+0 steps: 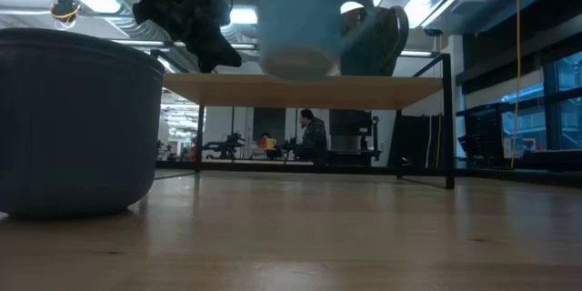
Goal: Stack small to large cups/mugs on shelf
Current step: Remove the blue mug from the shelf
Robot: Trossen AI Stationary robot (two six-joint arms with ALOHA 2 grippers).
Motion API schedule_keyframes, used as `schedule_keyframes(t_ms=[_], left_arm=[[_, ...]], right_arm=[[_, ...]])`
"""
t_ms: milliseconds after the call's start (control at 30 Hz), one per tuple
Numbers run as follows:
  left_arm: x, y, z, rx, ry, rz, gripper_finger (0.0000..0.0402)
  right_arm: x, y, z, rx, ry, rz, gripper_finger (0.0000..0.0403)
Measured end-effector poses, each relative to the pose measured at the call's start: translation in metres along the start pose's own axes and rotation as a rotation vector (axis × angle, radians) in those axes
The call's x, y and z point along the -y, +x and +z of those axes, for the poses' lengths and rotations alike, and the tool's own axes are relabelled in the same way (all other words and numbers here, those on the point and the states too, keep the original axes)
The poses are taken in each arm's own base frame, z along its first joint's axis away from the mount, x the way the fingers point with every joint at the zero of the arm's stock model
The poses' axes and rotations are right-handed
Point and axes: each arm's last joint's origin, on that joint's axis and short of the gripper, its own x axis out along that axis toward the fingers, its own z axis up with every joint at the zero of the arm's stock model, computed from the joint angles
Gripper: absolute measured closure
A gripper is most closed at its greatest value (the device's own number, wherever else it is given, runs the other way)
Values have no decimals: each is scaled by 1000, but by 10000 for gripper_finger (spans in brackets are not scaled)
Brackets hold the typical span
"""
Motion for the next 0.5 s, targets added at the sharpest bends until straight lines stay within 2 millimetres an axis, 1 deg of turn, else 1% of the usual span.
schedule_keyframes(t_ms=[67,133,267,400,500], left_arm=[[4,2,-2,-24,24,-27,347],[11,3,-4,-54,52,-39,347],[26,4,-2,-61,118,-53,347],[41,-8,4,-14,176,-40,347],[52,-21,8,27,212,-20,347]], right_arm=[[-3,10,-5,-31,17,-12,365],[-7,18,-6,-22,35,-8,367],[-9,31,-7,0,72,-15,366],[-6,44,-12,-14,104,-68,361],[-5,54,-16,-25,125,-78,363]])
